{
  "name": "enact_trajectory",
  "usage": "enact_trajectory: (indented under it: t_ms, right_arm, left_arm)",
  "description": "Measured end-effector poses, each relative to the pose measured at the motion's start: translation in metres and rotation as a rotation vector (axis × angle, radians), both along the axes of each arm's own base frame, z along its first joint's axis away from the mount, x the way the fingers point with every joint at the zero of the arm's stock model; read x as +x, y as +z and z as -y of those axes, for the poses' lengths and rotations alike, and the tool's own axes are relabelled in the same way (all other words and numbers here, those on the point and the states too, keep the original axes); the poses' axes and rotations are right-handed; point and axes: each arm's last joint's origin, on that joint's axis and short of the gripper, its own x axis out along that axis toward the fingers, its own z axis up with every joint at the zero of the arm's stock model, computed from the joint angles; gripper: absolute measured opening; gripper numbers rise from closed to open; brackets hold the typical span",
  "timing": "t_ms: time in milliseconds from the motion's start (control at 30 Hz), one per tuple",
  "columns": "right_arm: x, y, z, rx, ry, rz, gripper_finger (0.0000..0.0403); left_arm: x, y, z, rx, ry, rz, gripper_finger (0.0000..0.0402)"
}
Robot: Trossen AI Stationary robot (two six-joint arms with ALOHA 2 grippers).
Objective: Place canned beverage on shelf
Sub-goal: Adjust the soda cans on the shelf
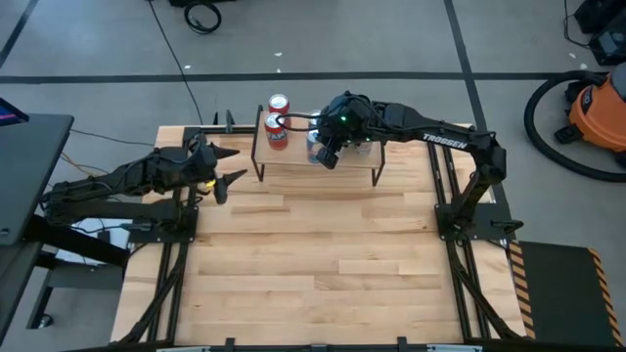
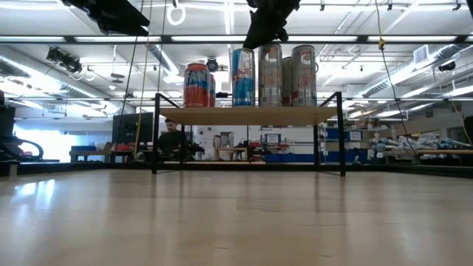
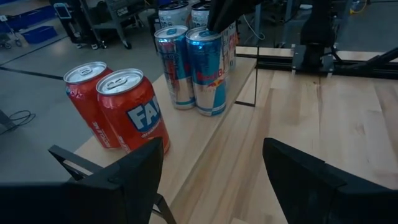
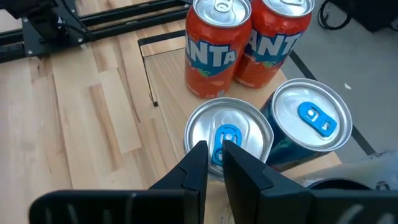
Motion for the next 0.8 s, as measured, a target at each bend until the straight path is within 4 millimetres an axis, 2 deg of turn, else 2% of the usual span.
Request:
enact_trajectory:
  t_ms: [333, 600, 800]
  right_arm:
    - [0.000, -0.001, 0.000, 0.001, -0.001, -0.002, 0.0057]
    - [0.016, -0.014, 0.006, 0.000, 0.007, -0.006, 0.0057]
    - [0.018, -0.013, 0.007, -0.015, 0.021, 0.013, 0.0057]
  left_arm:
    - [0.000, -0.001, 0.000, 0.000, 0.000, -0.005, 0.0277]
    - [0.000, -0.001, 0.000, -0.001, 0.000, -0.007, 0.0277]
    - [-0.001, -0.002, 0.000, -0.003, 0.000, -0.021, 0.0277]
